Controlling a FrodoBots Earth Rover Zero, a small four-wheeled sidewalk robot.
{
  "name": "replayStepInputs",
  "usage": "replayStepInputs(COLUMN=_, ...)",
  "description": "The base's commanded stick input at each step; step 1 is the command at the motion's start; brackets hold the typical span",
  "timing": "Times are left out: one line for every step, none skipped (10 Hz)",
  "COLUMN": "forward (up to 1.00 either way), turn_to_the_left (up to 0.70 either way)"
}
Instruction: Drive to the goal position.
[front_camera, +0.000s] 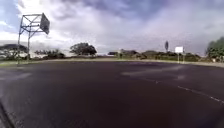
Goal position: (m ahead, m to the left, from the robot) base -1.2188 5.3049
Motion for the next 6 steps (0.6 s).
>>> replayStepInputs(forward=0.27, turn_to_the_left=0.55)
replayStepInputs(forward=0.27, turn_to_the_left=0.54)
replayStepInputs(forward=0.27, turn_to_the_left=0.55)
replayStepInputs(forward=0.27, turn_to_the_left=0.55)
replayStepInputs(forward=0.27, turn_to_the_left=0.55)
replayStepInputs(forward=0.27, turn_to_the_left=0.55)
